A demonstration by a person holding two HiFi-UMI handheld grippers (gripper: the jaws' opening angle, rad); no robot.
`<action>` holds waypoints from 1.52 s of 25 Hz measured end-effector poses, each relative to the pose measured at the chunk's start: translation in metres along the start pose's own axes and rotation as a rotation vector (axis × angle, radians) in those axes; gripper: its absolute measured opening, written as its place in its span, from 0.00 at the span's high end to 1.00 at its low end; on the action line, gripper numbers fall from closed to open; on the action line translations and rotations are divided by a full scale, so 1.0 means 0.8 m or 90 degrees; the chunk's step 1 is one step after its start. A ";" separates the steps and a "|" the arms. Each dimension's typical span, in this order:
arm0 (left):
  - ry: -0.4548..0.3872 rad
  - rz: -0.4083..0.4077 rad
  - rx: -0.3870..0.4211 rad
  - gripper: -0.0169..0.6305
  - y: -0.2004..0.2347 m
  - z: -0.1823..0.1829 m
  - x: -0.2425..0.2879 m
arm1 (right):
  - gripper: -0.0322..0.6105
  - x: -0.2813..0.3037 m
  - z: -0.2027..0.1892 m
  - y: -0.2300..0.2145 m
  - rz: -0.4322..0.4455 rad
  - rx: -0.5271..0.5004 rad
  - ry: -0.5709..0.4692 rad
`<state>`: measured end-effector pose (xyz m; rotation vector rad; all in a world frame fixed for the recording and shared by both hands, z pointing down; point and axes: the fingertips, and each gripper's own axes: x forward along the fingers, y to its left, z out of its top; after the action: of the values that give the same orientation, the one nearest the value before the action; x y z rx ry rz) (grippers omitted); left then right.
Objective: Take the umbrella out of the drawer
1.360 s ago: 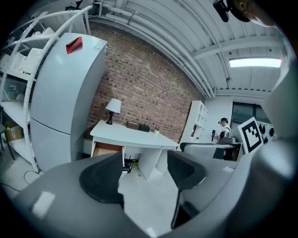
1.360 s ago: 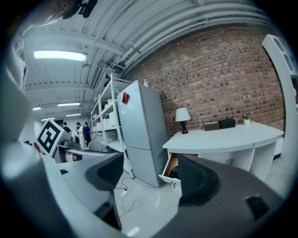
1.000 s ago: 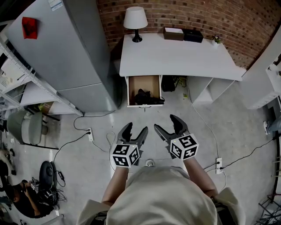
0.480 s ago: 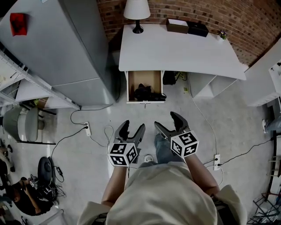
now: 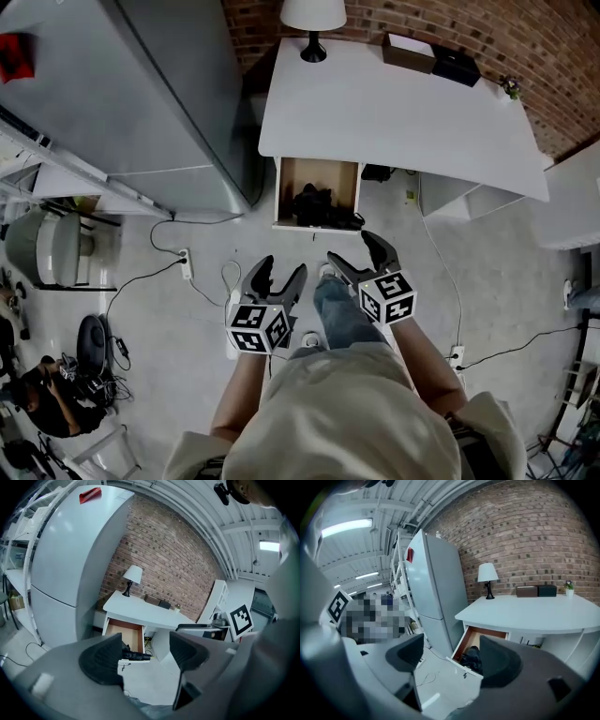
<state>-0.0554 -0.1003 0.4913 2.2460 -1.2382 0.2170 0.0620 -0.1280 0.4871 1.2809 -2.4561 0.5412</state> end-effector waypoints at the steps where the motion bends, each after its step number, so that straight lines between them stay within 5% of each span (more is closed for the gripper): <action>1: 0.004 0.003 -0.004 0.50 0.004 0.002 0.012 | 0.40 0.013 -0.001 -0.008 0.009 -0.006 0.013; 10: 0.042 0.037 -0.033 0.50 0.044 0.004 0.101 | 0.40 0.136 -0.033 -0.083 0.067 -0.028 0.113; 22: 0.074 0.079 -0.089 0.50 0.097 -0.019 0.186 | 0.39 0.283 -0.156 -0.153 0.111 -0.030 0.269; 38: 0.121 0.138 -0.133 0.50 0.143 -0.065 0.232 | 0.34 0.392 -0.292 -0.173 0.208 -0.043 0.455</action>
<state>-0.0390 -0.2545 0.6529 1.8685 -1.3336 0.3566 0.0292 -0.3144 0.8568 0.5128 -2.0341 0.8180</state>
